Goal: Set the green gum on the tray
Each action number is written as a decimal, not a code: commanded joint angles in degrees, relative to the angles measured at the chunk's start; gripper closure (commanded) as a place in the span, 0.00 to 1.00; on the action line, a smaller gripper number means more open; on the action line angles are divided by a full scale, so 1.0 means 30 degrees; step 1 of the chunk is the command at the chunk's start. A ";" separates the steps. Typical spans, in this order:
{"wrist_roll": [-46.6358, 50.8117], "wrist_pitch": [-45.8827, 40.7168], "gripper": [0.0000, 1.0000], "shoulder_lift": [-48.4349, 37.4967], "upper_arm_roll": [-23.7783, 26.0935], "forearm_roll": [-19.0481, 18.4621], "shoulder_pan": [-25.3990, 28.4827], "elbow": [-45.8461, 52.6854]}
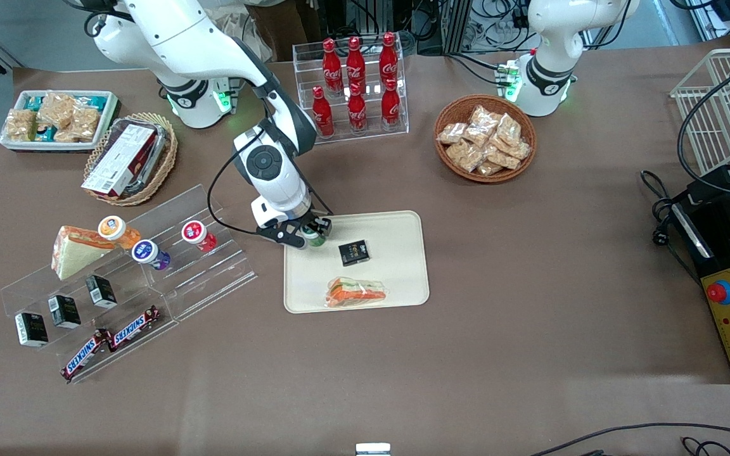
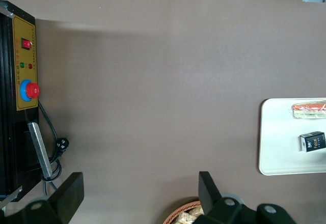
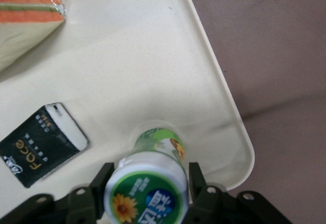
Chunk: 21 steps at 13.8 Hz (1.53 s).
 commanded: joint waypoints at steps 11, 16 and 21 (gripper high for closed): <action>0.0230 -0.5838 0.00 -0.1844 -0.0188 0.0525 -0.0013 0.2703; 0.0084 -1.3989 0.00 -0.3401 -0.0276 0.0408 -0.0042 0.8325; -0.5602 -1.7403 0.00 -0.5386 0.0568 -0.0760 -0.3252 1.1181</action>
